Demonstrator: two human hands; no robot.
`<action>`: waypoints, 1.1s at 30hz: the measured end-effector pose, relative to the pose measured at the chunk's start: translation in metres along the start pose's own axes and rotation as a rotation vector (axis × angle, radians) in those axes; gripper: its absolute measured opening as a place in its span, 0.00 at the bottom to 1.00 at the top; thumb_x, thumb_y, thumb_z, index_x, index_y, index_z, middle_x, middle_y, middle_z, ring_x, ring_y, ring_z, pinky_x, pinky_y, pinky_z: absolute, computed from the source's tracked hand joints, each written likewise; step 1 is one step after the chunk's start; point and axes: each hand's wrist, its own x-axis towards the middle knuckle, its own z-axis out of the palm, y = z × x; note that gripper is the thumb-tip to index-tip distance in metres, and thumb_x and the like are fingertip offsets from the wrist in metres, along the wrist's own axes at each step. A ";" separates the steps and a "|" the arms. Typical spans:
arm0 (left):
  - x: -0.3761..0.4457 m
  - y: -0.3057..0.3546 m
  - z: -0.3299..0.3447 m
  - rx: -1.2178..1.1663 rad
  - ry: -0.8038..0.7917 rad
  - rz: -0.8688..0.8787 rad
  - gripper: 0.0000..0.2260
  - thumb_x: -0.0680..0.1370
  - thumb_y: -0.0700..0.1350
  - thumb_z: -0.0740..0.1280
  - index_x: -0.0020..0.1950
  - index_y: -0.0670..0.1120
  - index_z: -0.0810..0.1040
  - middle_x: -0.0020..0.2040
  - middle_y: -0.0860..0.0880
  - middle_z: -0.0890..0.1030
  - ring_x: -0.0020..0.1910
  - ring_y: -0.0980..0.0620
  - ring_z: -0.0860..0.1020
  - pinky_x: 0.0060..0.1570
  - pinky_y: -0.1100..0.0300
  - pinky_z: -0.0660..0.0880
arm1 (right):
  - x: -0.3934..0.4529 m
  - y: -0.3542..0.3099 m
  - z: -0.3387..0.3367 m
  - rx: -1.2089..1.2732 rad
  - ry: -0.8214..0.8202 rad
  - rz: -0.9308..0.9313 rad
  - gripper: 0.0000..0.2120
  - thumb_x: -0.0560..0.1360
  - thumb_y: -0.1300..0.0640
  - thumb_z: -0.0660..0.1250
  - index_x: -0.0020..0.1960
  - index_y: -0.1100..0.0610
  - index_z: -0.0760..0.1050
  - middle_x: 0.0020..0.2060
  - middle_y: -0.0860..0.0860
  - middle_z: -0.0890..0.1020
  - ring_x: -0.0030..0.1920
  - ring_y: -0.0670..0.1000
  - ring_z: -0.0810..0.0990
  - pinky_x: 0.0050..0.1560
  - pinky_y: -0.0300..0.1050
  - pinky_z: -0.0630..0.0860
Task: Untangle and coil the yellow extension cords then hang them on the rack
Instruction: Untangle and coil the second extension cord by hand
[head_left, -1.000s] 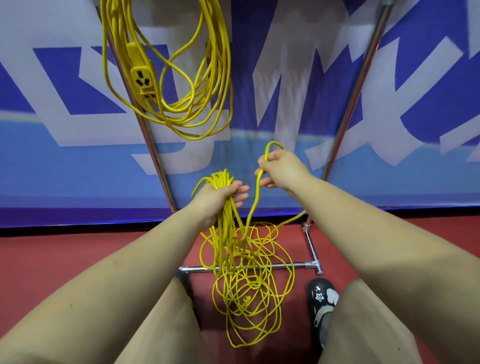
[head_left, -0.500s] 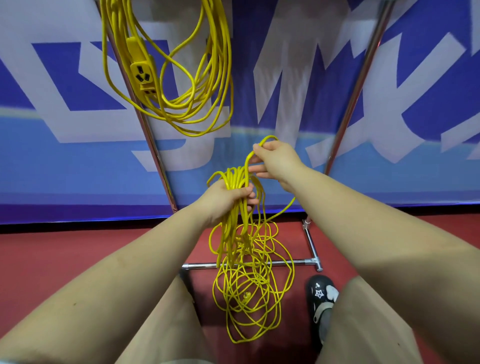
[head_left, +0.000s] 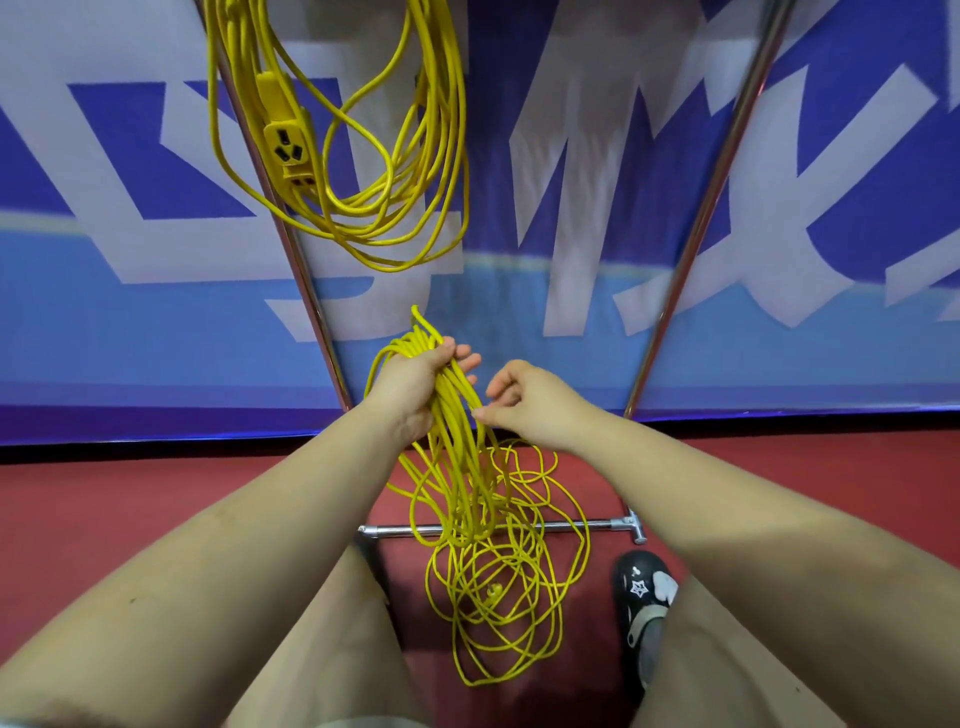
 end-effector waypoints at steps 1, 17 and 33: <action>-0.001 0.001 0.000 0.007 -0.006 -0.002 0.08 0.82 0.39 0.57 0.43 0.43 0.71 0.42 0.47 0.77 0.39 0.54 0.79 0.40 0.59 0.76 | 0.001 -0.001 0.001 0.013 0.010 -0.003 0.11 0.71 0.54 0.71 0.47 0.55 0.70 0.35 0.47 0.76 0.36 0.47 0.74 0.41 0.42 0.70; 0.000 0.001 -0.004 0.011 0.012 0.007 0.07 0.81 0.38 0.59 0.44 0.42 0.73 0.41 0.47 0.78 0.29 0.58 0.81 0.27 0.65 0.77 | 0.001 -0.004 -0.015 -0.025 -0.078 -0.049 0.10 0.79 0.51 0.59 0.43 0.55 0.72 0.31 0.46 0.75 0.32 0.47 0.72 0.39 0.43 0.69; 0.008 0.020 -0.023 -0.119 0.098 0.012 0.08 0.82 0.41 0.58 0.45 0.42 0.74 0.41 0.48 0.81 0.43 0.53 0.81 0.35 0.64 0.79 | -0.011 0.053 -0.033 -0.098 -0.185 0.058 0.09 0.78 0.58 0.62 0.39 0.54 0.70 0.34 0.51 0.80 0.33 0.53 0.78 0.43 0.50 0.77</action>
